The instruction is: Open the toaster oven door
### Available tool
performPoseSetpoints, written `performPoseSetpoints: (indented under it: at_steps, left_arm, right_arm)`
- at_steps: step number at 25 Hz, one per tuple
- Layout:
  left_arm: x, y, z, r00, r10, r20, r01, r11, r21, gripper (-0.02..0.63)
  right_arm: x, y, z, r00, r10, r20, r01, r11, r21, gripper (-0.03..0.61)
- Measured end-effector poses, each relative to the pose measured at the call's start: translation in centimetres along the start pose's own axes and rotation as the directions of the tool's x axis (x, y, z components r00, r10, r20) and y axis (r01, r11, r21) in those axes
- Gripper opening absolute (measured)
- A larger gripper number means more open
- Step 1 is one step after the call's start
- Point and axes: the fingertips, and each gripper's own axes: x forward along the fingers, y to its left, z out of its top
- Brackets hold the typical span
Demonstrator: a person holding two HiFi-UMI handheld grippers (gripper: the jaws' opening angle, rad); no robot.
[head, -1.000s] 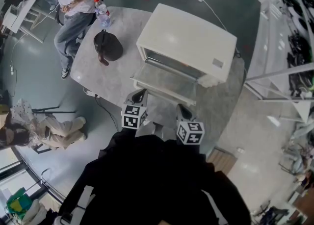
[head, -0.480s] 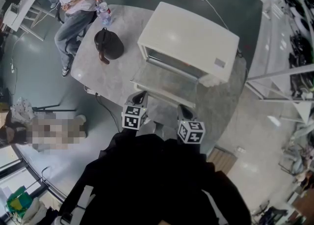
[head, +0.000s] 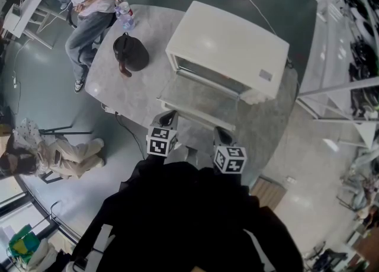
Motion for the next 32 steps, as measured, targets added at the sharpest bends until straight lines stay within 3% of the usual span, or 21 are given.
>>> performPoseSetpoints:
  at_steps: [15,32]
  left_arm:
    - [0.2,-0.2,-0.7,1.0,-0.01,-0.018,0.01,1.0,0.004,0.003]
    - [1.0,0.0,-3.1,0.996,-0.021,-0.092,0.019,1.0,-0.02,0.003]
  right_arm:
    - [0.2,-0.1,-1.2,1.0,-0.001,-0.028,0.001,1.0,0.001,0.002]
    - [0.7,0.0,-3.7,0.996,0.008,-0.087,-0.006,1.0,0.028,0.003]
